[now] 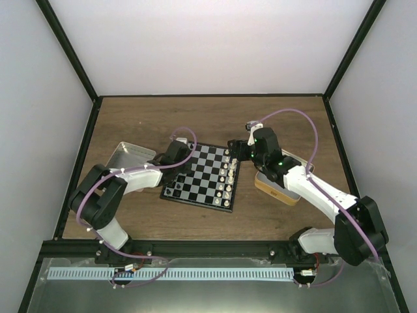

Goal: Set up the chess pieces on the board
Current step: Place the chess piece on the chessboard, then reset both arms

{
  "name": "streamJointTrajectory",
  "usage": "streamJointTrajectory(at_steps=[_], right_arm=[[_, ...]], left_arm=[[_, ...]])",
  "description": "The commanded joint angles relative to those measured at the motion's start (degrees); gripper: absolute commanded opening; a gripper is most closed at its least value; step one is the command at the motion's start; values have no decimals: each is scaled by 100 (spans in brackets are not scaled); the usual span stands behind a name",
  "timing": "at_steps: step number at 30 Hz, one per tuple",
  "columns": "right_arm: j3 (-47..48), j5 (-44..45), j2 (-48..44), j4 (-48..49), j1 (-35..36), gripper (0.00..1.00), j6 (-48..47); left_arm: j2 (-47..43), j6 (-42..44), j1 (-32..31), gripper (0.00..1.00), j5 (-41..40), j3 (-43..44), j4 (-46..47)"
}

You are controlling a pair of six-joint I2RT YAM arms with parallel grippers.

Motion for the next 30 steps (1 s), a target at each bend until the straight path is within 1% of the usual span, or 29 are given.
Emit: streamJointTrajectory(at_steps=[1,9,13,14,18,20,21,23,26,27,30], right_arm=[[66,28,-59,-52,-54,78,69],[15,254,-576,-104,-71,78,180],[-87,460,-1006,-219,-71,78,283],[-122,542,-1128,-291,-71,78,325],[-325,947,-1837,-851,-71,79,452],[-429,1287,-2268,-1242,-66,82,569],[-442,1446,-2473,-1495,-70,84,630],[-381,1622,-2912,-2000,-71,90,638],[-109,1797,-3480,-2837,-70,98,716],[3,1875,-3648,-3067,-71,100,752],[361,2053,-4137,-3545,-71,100,765]], left_arm=[[-314,17,-30,28,0,57,-21],[-1020,-109,-23,41,171,253,-308],[-1585,-275,-15,53,127,338,-559],[-1757,-415,-2,57,-20,375,-723],[-2556,-736,55,80,-476,619,-1465],[-2962,-750,73,99,-483,636,-1684],[-3156,-755,79,100,-471,641,-1787],[-3532,-776,96,100,-555,703,-2114],[-4107,-564,102,100,-828,994,-2854],[-4335,-483,104,100,-873,1052,-3002],[-5006,-184,102,100,-761,1071,-3112]])
